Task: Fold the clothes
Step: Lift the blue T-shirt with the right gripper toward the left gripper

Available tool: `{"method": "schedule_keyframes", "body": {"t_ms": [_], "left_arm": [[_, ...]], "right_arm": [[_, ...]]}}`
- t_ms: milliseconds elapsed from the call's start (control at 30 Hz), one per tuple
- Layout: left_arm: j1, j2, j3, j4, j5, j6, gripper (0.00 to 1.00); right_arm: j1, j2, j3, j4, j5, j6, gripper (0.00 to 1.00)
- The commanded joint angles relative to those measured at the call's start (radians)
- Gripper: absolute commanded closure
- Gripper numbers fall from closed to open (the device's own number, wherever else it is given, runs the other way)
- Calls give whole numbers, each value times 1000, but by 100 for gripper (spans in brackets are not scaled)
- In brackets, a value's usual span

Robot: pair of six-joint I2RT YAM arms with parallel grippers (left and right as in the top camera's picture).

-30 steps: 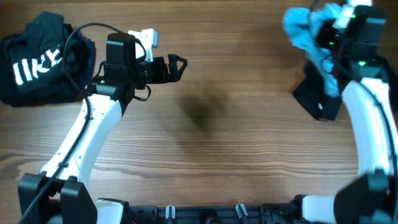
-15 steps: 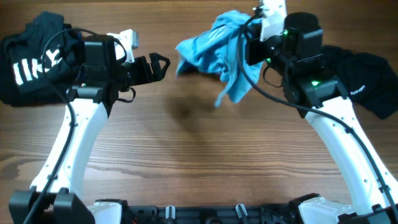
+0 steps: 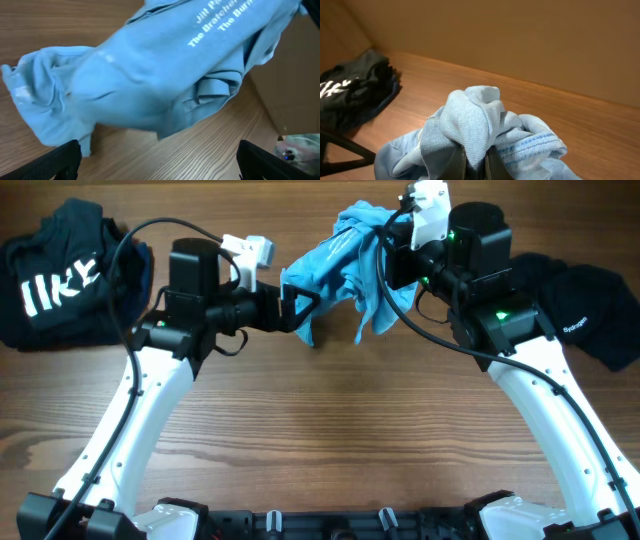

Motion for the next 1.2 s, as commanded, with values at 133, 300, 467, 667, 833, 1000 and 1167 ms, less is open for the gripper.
{"method": "schedule_keyframes", "body": {"t_ms": [133, 300, 467, 667, 833, 1000, 1167], "left_arm": [[-82, -1, 14, 11, -232, 26, 0], [-103, 36, 14, 48, -295, 25, 1], [-108, 81, 14, 124, -357, 22, 2], [-108, 130, 14, 212, -361, 22, 5], [-112, 158, 14, 266, -360, 21, 68], [-113, 149, 15, 322, -361, -48, 96], [-84, 45, 22, 331, -441, -58, 96]], "right_arm": [[2, -10, 25, 10, -66, 32, 95], [3, -10, 25, 10, -72, 40, 96], [3, -10, 23, 10, -72, 40, 96], [3, -10, 23, 10, -72, 40, 96], [3, -10, 23, 10, -72, 40, 96], [2, -10, 23, 9, -68, 40, 96], [-1, -10, 23, -12, -10, 40, 96]]}}
